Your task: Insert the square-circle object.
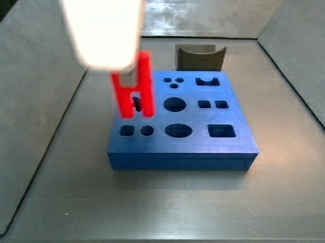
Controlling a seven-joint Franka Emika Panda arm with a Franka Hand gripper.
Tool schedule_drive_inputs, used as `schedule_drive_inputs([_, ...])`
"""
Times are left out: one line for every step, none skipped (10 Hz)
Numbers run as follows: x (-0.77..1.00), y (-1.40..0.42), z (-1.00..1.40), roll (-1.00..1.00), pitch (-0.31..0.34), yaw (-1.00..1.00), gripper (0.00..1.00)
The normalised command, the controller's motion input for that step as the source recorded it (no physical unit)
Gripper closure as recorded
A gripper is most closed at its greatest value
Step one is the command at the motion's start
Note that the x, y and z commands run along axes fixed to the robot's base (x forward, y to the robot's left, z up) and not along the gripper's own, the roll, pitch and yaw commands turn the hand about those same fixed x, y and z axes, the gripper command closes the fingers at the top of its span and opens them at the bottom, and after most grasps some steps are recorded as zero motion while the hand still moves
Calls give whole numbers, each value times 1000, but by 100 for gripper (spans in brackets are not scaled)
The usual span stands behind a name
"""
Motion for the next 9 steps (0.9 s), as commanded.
schedule_drive_inputs([-180, -183, -377, 0, 30, -329, 100])
schedule_drive_inputs([-57, -197, -320, 17, 71, -277, 100])
schedule_drive_inputs([0, -174, -300, 99, 84, -143, 100])
schedule_drive_inputs([203, -214, -329, 201, 167, 0, 100])
schedule_drive_inputs([380, -186, -343, 241, 224, 20, 100])
schedule_drive_inputs([443, -83, -374, 274, 234, 89, 100])
schedule_drive_inputs([500, -29, -423, 257, 216, 46, 100])
schedule_drive_inputs([463, -3, -491, 257, 196, 14, 100])
schedule_drive_inputs([369, 0, -600, 236, 127, 31, 100])
